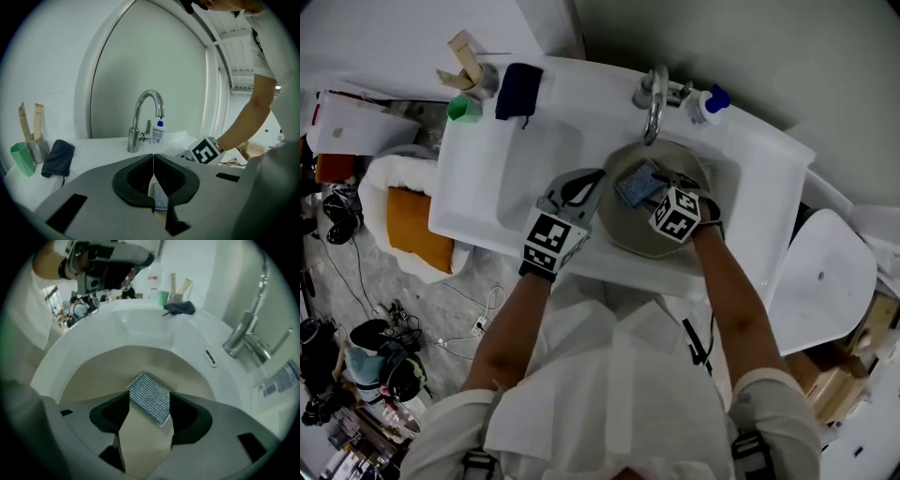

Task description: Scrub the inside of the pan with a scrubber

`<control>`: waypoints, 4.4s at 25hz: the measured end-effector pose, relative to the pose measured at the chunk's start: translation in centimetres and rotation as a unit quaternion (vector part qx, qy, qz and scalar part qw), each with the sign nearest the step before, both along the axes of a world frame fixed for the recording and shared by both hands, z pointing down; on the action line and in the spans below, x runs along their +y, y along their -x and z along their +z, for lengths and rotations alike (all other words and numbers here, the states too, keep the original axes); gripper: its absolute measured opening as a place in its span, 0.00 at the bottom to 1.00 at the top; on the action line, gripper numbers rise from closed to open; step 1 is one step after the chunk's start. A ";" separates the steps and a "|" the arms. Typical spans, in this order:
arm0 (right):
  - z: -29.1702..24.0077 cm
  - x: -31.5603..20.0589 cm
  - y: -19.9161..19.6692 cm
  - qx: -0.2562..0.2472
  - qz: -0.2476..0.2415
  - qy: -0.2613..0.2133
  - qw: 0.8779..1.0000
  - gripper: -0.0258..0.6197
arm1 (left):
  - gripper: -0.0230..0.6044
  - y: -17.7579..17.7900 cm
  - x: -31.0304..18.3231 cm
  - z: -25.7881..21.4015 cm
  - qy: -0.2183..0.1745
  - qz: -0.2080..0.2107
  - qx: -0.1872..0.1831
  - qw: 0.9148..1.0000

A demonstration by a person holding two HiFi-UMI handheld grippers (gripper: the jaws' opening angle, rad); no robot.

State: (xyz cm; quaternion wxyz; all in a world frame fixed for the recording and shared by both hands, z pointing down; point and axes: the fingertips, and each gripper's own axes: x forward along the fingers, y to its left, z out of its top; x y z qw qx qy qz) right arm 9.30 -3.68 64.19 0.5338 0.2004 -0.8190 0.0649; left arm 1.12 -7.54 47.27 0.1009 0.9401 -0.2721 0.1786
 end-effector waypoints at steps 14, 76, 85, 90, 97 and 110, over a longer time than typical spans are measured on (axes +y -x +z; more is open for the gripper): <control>6.9 -0.1 2.5 0.096 -0.197 0.043 0.975 0.45 | 0.06 0.8 -0.9 2.4 0.014 -0.011 0.013 1.000; 4.6 -8.1 2.1 -0.213 0.403 0.072 0.887 0.06 | 0.06 3.5 -0.9 2.5 0.022 0.008 -0.010 1.000; 4.0 -3.8 7.6 -0.216 0.285 0.178 0.917 0.06 | 0.06 3.3 -1.0 2.2 0.019 0.006 -0.005 1.000; 3.7 -0.2 9.3 -0.213 0.248 0.248 0.912 0.06 | 0.06 3.0 -0.9 2.1 0.019 0.006 -0.001 1.000; 3.1 7.4 8.7 -0.156 0.179 0.366 0.900 0.06 | 0.06 2.4 -0.7 1.7 0.016 0.007 0.004 1.000; 3.1 13.3 -1.9 0.096 0.066 0.368 0.923 0.06 | 0.06 0.6 -0.6 -0.1 0.002 0.005 0.004 1.000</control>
